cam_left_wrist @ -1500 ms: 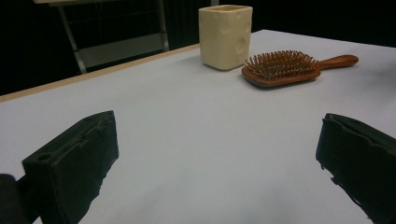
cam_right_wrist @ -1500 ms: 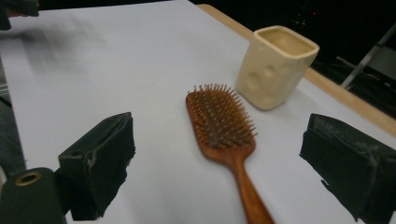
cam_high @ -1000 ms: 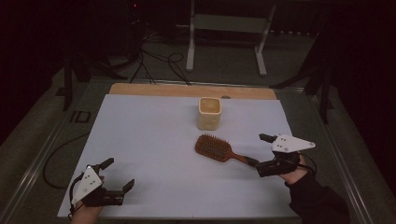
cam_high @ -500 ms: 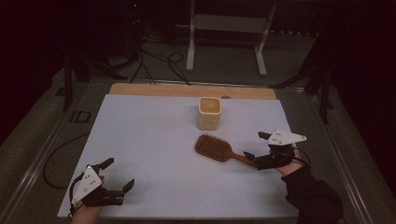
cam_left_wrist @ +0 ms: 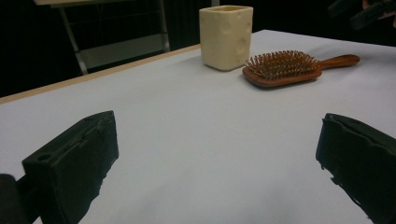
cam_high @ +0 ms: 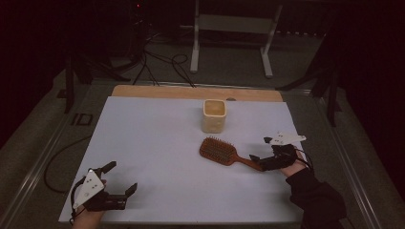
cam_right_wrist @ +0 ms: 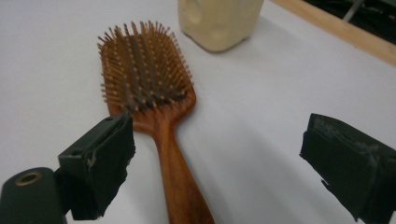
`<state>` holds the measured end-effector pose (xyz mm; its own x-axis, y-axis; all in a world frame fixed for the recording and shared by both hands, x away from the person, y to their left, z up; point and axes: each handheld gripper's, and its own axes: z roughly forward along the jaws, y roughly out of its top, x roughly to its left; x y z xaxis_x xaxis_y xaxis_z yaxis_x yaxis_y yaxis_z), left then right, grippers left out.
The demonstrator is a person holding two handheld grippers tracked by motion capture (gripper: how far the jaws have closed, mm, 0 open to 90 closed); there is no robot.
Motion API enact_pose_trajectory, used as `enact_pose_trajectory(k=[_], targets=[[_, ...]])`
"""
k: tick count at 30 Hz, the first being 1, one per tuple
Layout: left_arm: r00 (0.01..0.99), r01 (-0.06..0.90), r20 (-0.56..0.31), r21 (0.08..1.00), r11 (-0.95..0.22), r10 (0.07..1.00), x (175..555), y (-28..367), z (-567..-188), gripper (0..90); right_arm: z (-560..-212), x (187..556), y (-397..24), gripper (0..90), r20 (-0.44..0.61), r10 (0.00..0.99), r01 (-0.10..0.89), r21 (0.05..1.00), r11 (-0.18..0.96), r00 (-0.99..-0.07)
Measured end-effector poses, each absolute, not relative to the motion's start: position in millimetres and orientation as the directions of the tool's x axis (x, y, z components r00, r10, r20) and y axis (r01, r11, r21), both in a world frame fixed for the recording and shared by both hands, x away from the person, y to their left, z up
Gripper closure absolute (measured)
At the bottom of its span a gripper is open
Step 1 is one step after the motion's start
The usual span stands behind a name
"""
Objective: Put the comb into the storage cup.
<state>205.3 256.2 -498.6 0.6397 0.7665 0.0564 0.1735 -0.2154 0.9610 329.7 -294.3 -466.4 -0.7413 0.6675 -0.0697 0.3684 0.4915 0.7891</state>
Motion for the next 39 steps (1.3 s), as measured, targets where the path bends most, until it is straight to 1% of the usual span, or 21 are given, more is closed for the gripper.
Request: enact_pose_trajectory(k=[13,15,22,27,29,30,33,36,39], targets=[[0.633,0.177,0.051,0.962,-0.208,0.773,205.9,257.4,-499.4,0.1,-483.7,337.6,-296.9,9.1,-0.049,0.679,0.421,0.751,0.509,-0.732],[0.633,0.177,0.053,0.961,-0.210,0.772,205.9,257.3,-499.5,0.0,-484.9,338.6,-297.4,11.6,-0.052,0.682,0.421,0.751,0.509,-0.730],[0.633,0.176,0.049,0.963,-0.205,0.773,205.9,258.5,-499.4,0.1,-489.1,341.3,-298.2,13.5,-0.046,0.683,0.440,0.733,0.518,-0.729],[0.634,0.179,0.044,0.963,-0.202,0.772,206.0,258.1,-499.8,0.0,-490.6,342.5,-297.3,16.6,-0.065,0.692,0.449,0.717,0.533,-0.719],[0.634,0.180,0.043,0.963,-0.201,0.772,205.8,257.9,-499.9,0.0,-491.6,343.1,-297.3,21.7,-0.076,0.693,0.448,0.711,0.542,-0.717],[0.634,0.179,0.043,0.963,-0.201,0.772,205.8,257.9,-499.9,0.0,-492.3,343.4,-297.2,22.1,-0.080,0.694,0.448,0.711,0.543,-0.715],[0.634,0.180,0.040,0.964,-0.198,0.772,206.2,258.0,-500.0,0.1,-494.7,343.7,-296.3,27.4,-0.089,0.696,0.450,0.703,0.550,-0.712],[0.633,0.180,0.041,0.963,-0.199,0.773,205.8,258.0,-500.0,0.0,-496.6,344.5,-295.8,38.9,-0.105,0.705,0.455,0.696,0.556,-0.701],[0.633,0.178,0.041,0.964,-0.198,0.773,205.7,258.2,-499.6,0.0,-498.3,345.6,-295.8,52.5,-0.112,0.702,0.460,0.681,0.570,-0.703]])
